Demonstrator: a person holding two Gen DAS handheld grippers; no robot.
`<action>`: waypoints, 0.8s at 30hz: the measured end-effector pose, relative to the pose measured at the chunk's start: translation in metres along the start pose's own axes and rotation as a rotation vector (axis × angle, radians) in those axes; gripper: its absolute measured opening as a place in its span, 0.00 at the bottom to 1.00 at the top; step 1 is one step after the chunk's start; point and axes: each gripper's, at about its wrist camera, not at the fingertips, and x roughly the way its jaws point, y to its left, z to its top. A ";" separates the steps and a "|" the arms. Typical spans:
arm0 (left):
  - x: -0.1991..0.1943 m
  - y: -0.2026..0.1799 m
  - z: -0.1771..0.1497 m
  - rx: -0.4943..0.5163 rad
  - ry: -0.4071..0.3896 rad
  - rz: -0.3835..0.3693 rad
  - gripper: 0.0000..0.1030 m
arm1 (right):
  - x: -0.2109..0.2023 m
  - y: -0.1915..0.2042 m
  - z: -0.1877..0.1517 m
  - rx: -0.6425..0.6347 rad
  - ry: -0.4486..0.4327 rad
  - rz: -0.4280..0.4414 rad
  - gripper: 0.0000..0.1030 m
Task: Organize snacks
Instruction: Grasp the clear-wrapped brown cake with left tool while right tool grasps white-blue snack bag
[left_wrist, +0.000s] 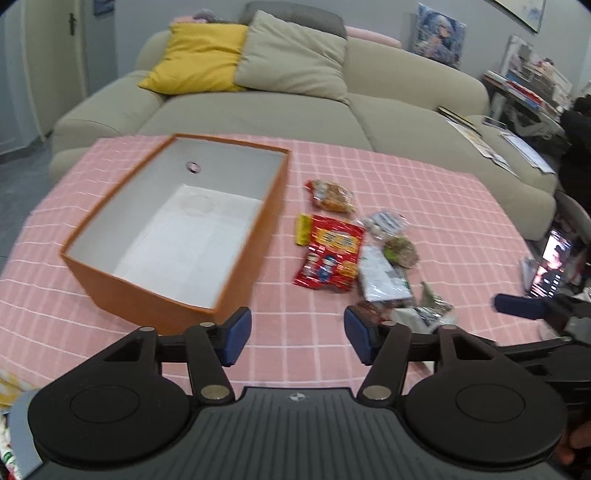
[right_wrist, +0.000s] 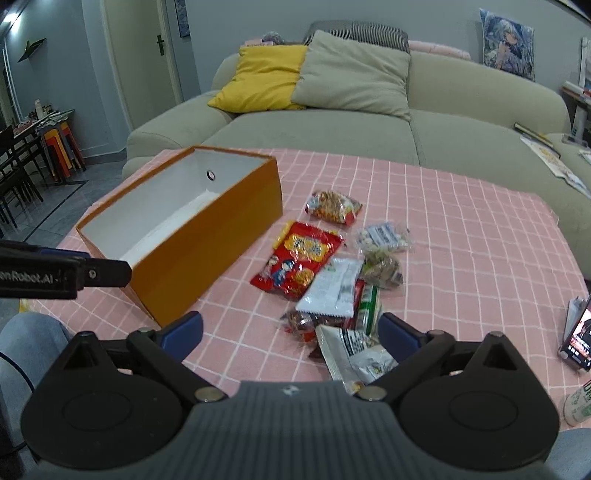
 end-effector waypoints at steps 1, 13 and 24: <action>0.003 -0.003 0.000 0.005 0.008 -0.015 0.62 | 0.004 -0.003 -0.002 0.000 0.013 -0.008 0.81; 0.071 -0.042 -0.005 0.100 0.106 -0.159 0.63 | 0.059 -0.046 -0.022 -0.038 0.135 -0.094 0.82; 0.143 -0.063 0.003 0.241 0.191 -0.188 0.68 | 0.103 -0.059 -0.019 -0.095 0.210 -0.071 0.86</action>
